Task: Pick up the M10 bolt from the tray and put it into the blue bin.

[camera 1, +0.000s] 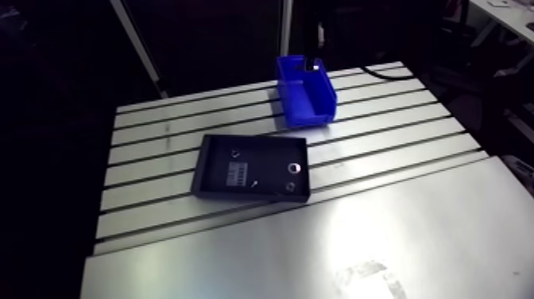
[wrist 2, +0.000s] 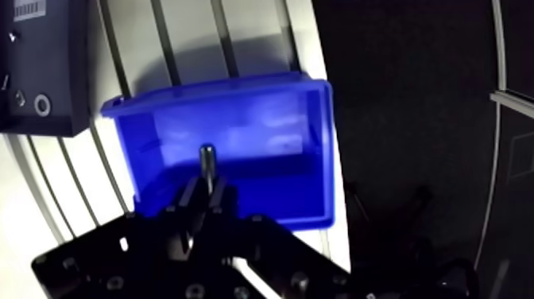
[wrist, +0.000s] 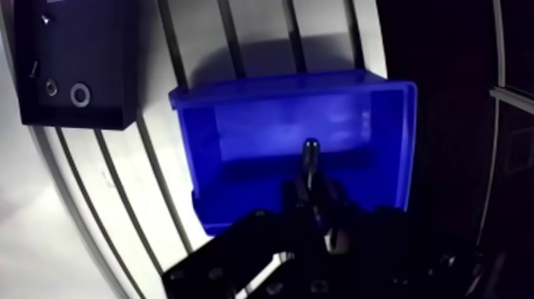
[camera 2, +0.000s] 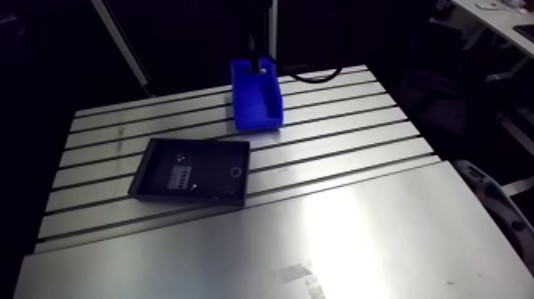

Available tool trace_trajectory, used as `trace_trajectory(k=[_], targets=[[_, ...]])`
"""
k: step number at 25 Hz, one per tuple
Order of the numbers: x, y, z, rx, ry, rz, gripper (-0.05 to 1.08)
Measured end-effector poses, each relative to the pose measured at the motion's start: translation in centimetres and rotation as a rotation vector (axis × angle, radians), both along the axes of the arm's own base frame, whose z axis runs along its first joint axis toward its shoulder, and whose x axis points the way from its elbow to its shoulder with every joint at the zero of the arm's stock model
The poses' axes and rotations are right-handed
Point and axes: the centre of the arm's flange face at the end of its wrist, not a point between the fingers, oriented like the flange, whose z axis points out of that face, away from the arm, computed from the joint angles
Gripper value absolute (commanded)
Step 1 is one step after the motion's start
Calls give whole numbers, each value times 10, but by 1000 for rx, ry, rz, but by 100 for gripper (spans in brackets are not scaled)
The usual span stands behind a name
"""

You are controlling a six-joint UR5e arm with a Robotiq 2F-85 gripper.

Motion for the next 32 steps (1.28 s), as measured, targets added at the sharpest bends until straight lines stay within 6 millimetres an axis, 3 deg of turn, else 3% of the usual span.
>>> trace_trajectory(k=[16, 25, 26, 27, 28, 29, 32], targets=[[-3, 2, -52, -10, -66, -3, 95], [-4, 2, -69, -2, -81, 0, 92], [-5, 2, -70, 0, -81, 1, 88], [-5, 2, -72, 1, -82, 1, 75], [-5, 2, -73, 3, -83, 2, 54], [-5, 2, -74, 4, -83, 2, 42], [-6, 2, -75, 8, -77, -5, 29]])
